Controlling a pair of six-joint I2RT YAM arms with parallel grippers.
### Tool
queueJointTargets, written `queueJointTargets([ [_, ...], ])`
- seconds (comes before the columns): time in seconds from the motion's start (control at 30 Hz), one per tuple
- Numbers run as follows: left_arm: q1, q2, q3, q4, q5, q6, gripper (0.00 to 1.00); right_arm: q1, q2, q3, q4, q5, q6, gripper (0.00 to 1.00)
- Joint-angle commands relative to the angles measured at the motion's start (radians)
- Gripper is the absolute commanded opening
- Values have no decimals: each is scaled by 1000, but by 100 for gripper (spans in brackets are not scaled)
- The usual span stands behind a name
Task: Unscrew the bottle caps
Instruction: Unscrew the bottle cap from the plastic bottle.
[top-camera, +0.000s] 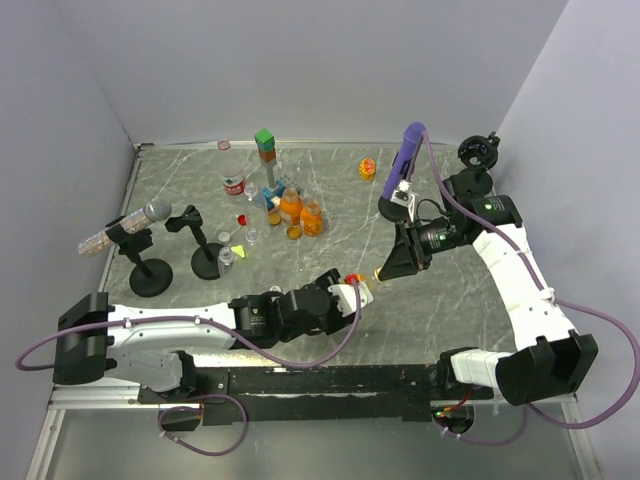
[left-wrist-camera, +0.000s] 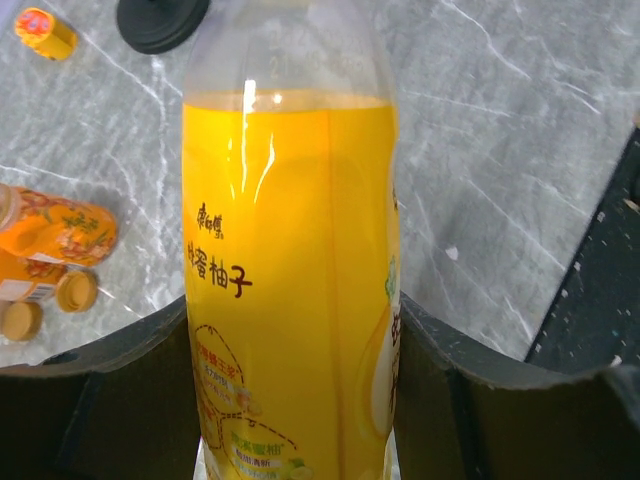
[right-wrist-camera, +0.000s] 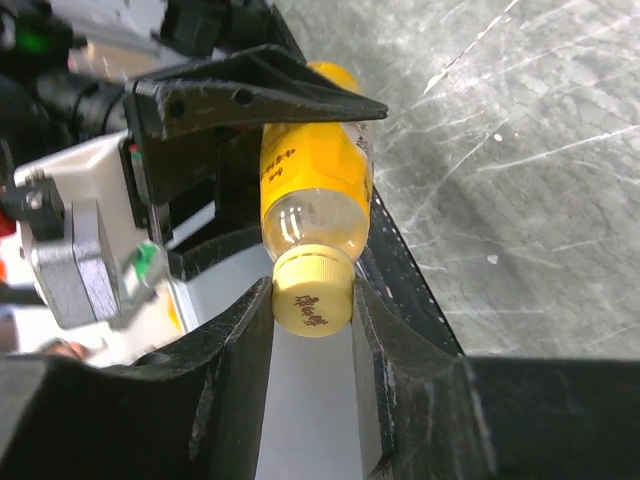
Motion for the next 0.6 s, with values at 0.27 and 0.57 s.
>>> queueJointTargets([
  [0.27, 137, -188, -53, 123, 595, -26, 3, 199, -173, 29, -69, -70, -630, 9],
  [0.57, 213, -243, -73, 110, 720, -23, 3, 222, -284, -60, 112, -82, -687, 17],
])
